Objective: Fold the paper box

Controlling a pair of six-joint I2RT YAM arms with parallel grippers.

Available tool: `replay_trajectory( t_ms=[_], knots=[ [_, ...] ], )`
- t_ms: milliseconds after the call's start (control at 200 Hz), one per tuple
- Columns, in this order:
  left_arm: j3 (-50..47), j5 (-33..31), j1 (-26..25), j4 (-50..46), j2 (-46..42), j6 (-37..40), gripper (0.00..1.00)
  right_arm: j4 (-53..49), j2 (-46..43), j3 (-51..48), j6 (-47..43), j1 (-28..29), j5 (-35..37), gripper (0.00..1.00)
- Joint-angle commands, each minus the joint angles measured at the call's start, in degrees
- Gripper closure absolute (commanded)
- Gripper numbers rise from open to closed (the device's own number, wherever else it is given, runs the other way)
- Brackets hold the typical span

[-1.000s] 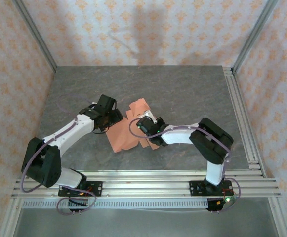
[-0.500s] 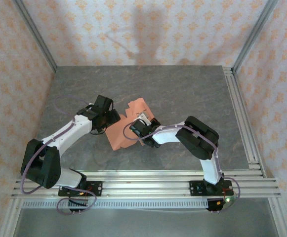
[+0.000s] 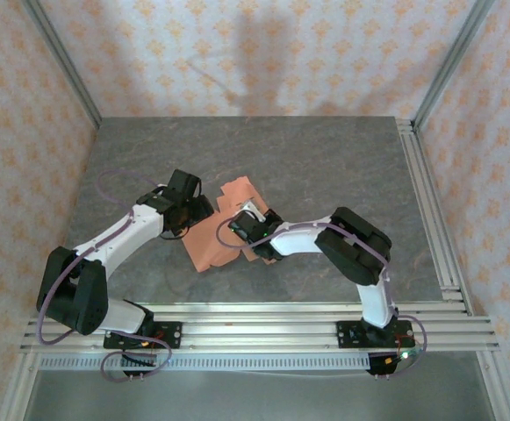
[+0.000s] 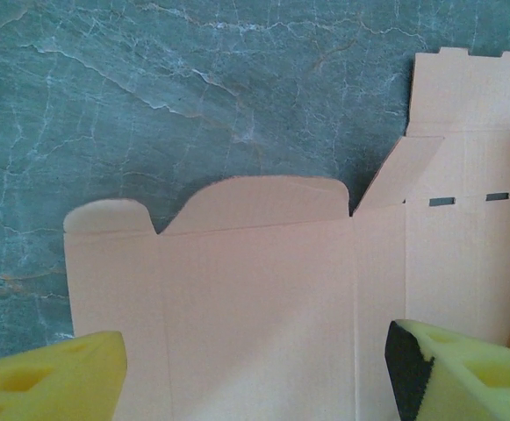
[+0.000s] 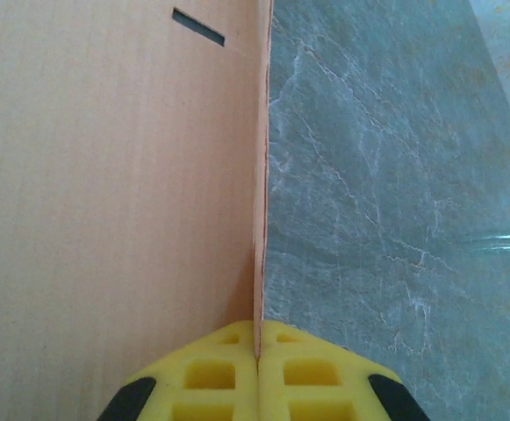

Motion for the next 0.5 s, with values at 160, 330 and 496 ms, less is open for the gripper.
replay_trajectory(
  t_ms=[160,330,496],
  knots=[
    [0.2,-0.3,0.6,-2.1,-1.3,1.6,0.21,-1.8,-3.8,-0.4,-0.8,0.3,-1.0,1.0],
    [2.4,1.4,0.6,-2.0,-1.5,2.9,0.21,6.2,-12.5,-7.4,2.0,-2.7,-12.1,1.0],
    [6.8,2.8,0.6,-4.3,-1.1,4.6,0.18,10.2,-16.6,-10.6,1.9,-4.6,-17.2,1.0]
  ],
)
